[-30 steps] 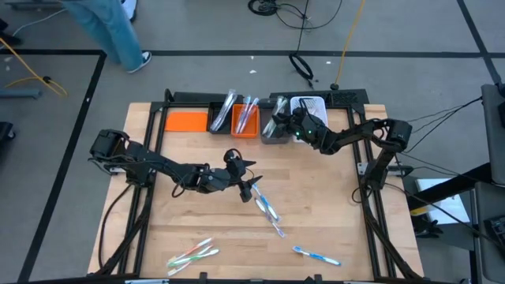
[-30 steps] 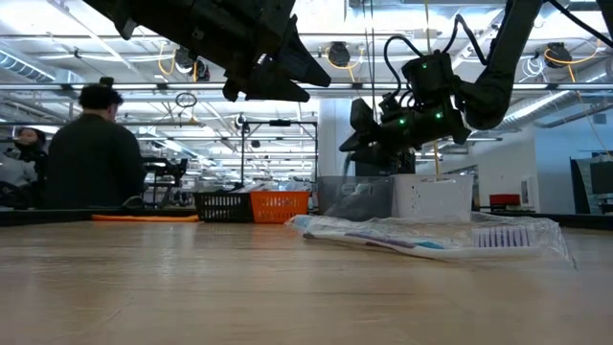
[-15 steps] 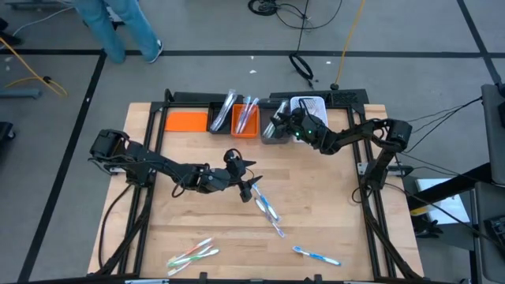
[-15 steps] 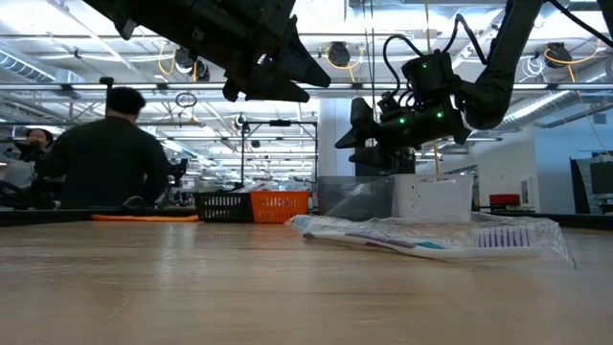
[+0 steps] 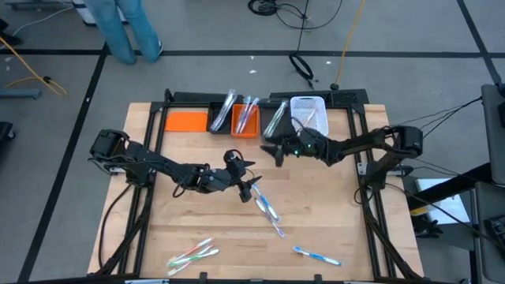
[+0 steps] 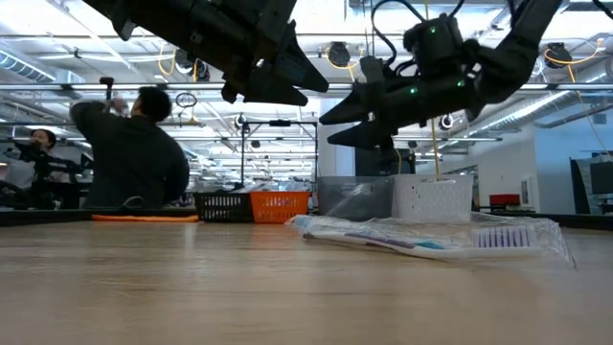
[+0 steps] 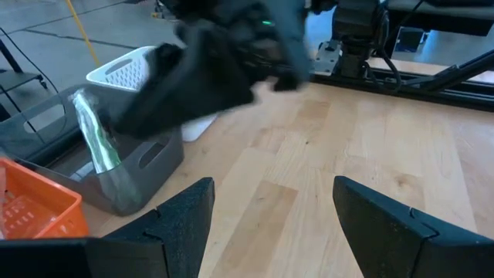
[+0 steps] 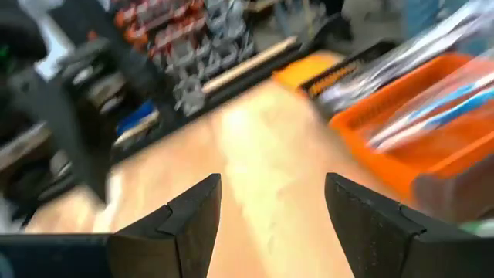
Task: Pick & Place Toothbrushes
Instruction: Put the blue toothbrush into the orange bin
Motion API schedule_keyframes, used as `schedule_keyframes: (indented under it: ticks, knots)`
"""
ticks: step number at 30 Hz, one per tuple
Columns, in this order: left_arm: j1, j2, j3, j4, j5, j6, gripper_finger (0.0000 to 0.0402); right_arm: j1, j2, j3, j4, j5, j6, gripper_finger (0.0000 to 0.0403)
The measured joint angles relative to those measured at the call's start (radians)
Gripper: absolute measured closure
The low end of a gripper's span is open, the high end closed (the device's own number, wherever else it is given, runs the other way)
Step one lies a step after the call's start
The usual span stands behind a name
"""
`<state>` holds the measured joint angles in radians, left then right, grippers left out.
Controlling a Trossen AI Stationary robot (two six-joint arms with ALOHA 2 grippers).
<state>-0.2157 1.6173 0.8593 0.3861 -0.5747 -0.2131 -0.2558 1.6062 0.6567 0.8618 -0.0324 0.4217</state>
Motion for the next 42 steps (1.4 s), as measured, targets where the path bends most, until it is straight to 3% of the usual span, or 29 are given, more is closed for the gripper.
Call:
schedule_keyframes:
  ticks: [5,11,22,28,42]
  knots:
    - [0.0,0.0,0.0,0.004,0.0,0.0,0.0133,0.106,-0.049,0.0,-0.147,0.004,0.001,0.0177]
    - [0.0,0.0,0.0,0.007,0.0,0.0,0.0133,0.243,-0.05,0.0,-0.186,0.014,0.03,0.0177]
    - [0.0,0.0,0.0,0.008,0.0,0.0,0.0133,0.427,-0.031,-0.002,-0.356,0.221,0.101,0.0177]
    - [0.0,0.0,0.0,0.011,0.0,0.0,0.0133,0.482,-0.001,-0.001,-0.361,0.294,0.147,0.0177]
    - [0.0,0.0,0.0,0.012,0.0,0.0,0.0133,0.5,0.189,0.0,-0.208,0.292,0.236,0.0177]
